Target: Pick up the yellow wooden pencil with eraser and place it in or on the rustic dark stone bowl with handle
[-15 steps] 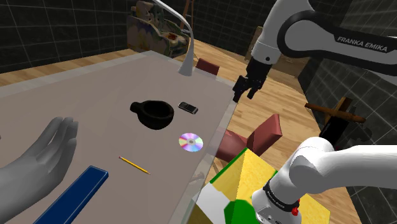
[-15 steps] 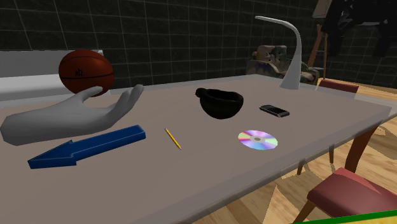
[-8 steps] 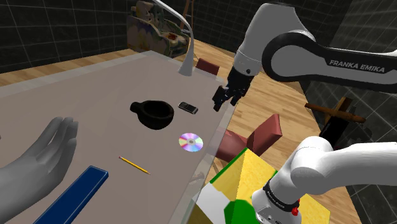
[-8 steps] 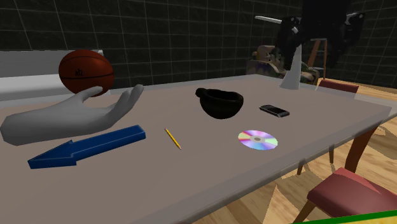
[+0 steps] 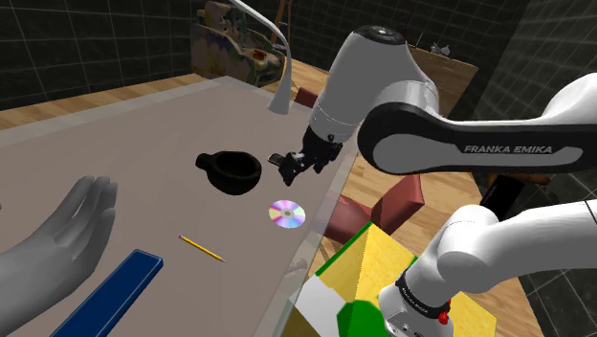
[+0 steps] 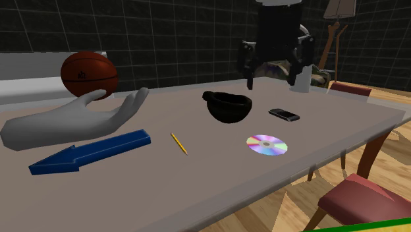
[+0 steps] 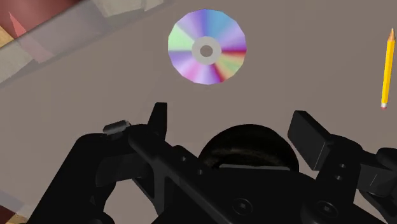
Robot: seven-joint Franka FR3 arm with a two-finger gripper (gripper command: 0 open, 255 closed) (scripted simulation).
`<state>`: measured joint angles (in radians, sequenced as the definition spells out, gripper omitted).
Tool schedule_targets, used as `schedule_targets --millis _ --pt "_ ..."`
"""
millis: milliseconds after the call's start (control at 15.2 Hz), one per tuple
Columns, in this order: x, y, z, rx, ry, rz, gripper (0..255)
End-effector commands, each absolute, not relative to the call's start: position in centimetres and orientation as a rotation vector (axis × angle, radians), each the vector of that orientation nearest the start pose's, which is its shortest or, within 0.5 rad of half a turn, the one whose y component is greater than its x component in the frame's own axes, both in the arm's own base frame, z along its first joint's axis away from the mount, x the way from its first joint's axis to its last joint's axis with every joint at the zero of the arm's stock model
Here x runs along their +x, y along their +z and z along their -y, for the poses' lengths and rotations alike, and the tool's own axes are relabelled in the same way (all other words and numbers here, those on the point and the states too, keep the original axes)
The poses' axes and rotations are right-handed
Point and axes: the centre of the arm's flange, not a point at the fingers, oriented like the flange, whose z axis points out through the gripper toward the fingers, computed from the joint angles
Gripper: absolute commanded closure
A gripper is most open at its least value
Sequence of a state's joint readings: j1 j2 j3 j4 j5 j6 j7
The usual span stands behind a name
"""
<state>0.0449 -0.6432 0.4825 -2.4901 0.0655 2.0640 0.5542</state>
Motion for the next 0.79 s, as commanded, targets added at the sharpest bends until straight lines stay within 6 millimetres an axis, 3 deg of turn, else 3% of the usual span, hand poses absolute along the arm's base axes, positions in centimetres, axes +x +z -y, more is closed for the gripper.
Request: schedule_targets --millis 0,726 --pt "33.0 48.3 -23.9 -3.235 -0.459 -0.179 0" --pt "35.1 41.3 -37.8 -3.275 -0.758 -0.127 0"
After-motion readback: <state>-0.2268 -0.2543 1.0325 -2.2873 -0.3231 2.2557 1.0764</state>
